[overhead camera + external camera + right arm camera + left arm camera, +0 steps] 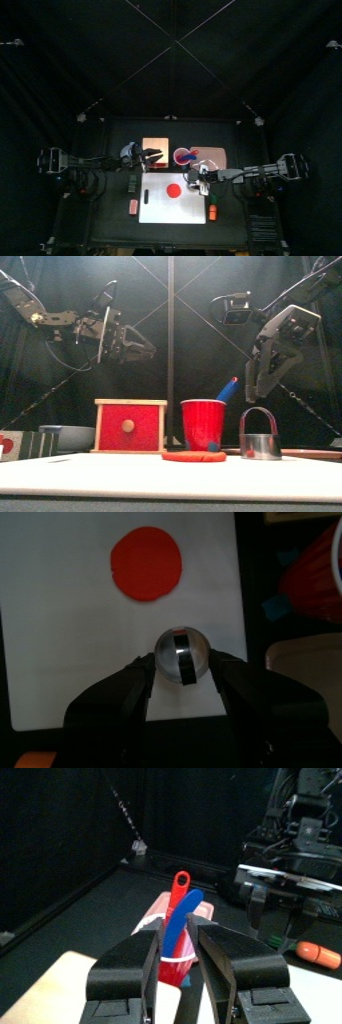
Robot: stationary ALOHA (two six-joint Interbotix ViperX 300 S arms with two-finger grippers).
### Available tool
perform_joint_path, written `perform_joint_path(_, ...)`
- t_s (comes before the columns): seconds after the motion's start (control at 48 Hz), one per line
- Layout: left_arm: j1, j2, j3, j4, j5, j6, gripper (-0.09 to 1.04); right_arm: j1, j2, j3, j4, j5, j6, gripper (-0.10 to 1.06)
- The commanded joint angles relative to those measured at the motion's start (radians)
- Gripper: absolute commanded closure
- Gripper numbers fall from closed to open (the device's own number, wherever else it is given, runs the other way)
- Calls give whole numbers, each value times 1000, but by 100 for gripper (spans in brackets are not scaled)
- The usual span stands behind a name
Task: Get the cutter from the drawer then cut the dough then place the extra dough in the bowl
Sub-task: Cut the dough
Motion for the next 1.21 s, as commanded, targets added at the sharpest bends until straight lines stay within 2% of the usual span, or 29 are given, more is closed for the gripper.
perform_joint_path(0.021, -14, -11, -11, 8, -21, 29, 27, 2, 25, -18, -21, -2, 2, 14)
perform_joint_path(0.229, -41, -9, 9, 15, -29, 83, 27, 20, 80, -35, -61, -2, -2, 17)
perform_joint_path(0.292, -48, -9, 12, 14, -29, 89, 28, 32, 80, -41, -75, -2, 2, 22)
perform_joint_path(0.458, -57, -8, 20, 14, -29, 89, 28, 46, 80, -51, -84, 3, 9, 46)
perform_joint_path(0.542, -57, -6, 28, 12, -29, 86, 28, 48, 80, -52, -84, 3, 9, 52)
perform_joint_path(0.875, -80, -8, 46, -5, -29, 86, 28, 67, 103, -202, -80, 55, 18, 52)
perform_joint_path(1.208, -72, -26, 77, -8, -29, 89, 28, 78, 265, -354, -74, 58, 18, 52)
